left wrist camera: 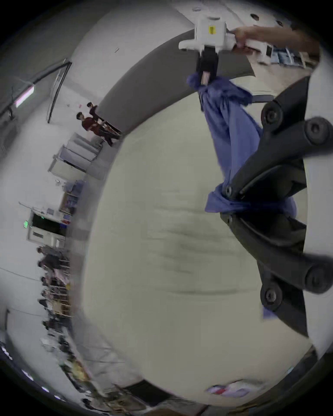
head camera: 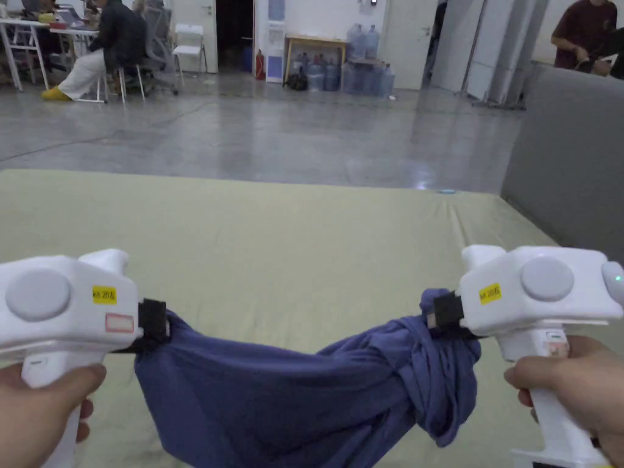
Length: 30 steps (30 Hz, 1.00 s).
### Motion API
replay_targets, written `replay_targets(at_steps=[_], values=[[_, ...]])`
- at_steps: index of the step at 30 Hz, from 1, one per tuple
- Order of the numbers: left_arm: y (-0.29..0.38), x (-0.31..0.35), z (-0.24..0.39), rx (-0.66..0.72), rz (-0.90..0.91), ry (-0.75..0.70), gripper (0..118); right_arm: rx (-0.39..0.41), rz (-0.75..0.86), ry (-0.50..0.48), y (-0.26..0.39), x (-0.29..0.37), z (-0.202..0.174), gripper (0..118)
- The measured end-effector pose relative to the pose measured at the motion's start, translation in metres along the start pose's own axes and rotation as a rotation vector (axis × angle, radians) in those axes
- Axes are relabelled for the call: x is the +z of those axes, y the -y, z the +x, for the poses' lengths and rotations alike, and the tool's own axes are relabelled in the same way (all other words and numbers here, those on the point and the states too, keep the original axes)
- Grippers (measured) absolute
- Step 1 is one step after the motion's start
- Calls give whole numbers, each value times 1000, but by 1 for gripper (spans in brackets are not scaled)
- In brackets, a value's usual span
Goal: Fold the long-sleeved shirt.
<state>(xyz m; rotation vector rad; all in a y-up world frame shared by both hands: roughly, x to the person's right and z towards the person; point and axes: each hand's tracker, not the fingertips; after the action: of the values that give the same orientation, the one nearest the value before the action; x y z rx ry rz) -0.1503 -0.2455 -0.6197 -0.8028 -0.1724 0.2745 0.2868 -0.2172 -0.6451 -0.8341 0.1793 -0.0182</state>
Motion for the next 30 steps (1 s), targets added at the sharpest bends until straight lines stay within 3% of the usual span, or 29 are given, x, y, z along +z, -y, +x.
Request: replay_targets(at_steps=[2,4,9,14,17,21,24,30], values=[[-53,7,10,-34,38,-43,0,45,78,45,-51,29,-4,13],[-99,19,16,-1,77,5,0,65,130,98,-93,54,-8,13],[-198,48,33,20,176,-36,0,-15,184,135,-188,96,-7,13],[-249,64,41,143,223,48,0,-81,235,135,-242,115,3,13],[-262,60,50,83,229,22,0,-117,248,143,-253,114,8,13],[-254,32,40,92,212,24,0,-143,243,128,-236,86,21,13],[-211,-9,23,95,128,18,0,-152,179,93,-188,40,32,13],[-59,-107,-21,87,-176,-69,0,-114,1,65,-14,-78,44,13]])
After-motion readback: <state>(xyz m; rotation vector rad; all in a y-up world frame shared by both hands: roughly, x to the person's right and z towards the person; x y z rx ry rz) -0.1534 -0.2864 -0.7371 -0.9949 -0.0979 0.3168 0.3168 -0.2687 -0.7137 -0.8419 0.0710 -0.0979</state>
